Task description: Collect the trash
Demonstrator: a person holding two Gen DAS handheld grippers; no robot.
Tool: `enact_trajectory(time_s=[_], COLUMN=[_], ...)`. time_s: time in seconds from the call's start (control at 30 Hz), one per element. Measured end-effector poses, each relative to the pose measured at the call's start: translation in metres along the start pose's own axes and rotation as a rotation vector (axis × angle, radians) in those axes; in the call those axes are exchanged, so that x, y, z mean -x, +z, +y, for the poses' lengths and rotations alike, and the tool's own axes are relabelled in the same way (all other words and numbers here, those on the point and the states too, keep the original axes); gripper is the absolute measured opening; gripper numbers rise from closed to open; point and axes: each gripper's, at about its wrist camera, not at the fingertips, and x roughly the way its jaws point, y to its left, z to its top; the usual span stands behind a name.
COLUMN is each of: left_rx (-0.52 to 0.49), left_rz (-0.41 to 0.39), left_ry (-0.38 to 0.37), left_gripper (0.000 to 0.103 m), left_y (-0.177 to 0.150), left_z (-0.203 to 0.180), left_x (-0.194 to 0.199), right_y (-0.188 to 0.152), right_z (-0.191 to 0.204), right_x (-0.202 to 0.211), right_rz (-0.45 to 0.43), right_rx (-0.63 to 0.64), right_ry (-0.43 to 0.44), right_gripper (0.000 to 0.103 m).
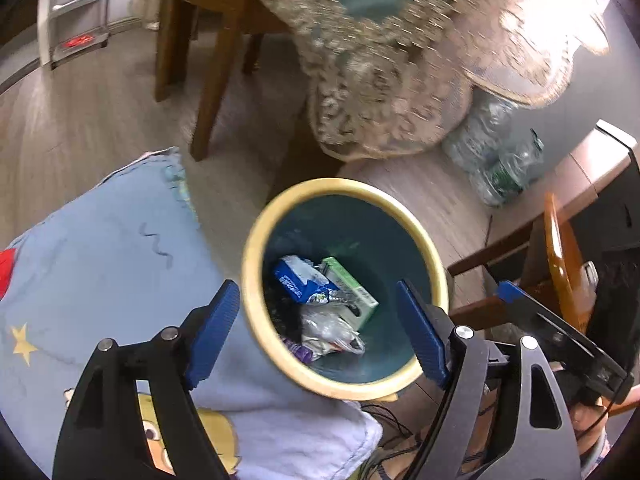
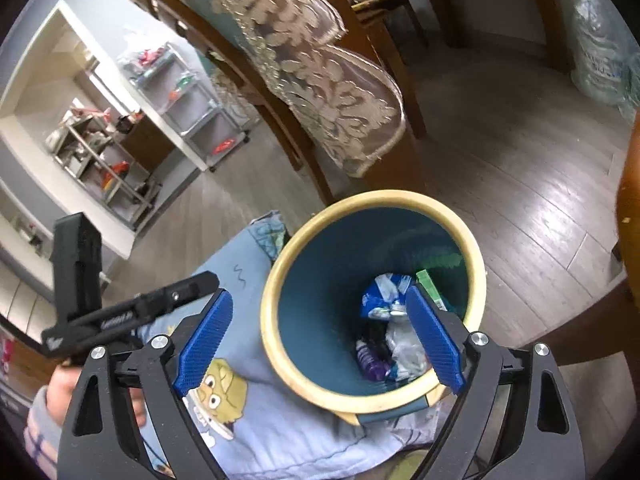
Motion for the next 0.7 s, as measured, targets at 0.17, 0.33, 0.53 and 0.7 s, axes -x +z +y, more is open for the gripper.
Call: enact_trajectory(time_s=[0.17,0.33,0.53,0.7], left_rx=[0.016,0.001,-0.031,-0.049], left_rz=[-0.007,-0.013,-0.049,-0.099], left_ry=[0.018,0.042,0.093,0.148], left_gripper=[0.078,0.083,0.094,0.097], left_y=[-0.001,-0.006,-0.015,-0.031], left_z=[0.011,0.009,0.000,-0.010], left_x=[0.007,0.013,0.031,0.054], right_y=[-0.002,-0.005,-0.013,-0.023], right_z=[0.002,0.005,0.008,0.011], right_x=[0.005,0.006,0.021,0.036], right_rz=[-0.006,-0.003,-0.022,-0.040], right_rx=[0.014,0.031,0.078,0.130], right_ry=[-0.002,-0.014,-0.064,-0.097], right_gripper=[0.089,0.089,0.092,0.094])
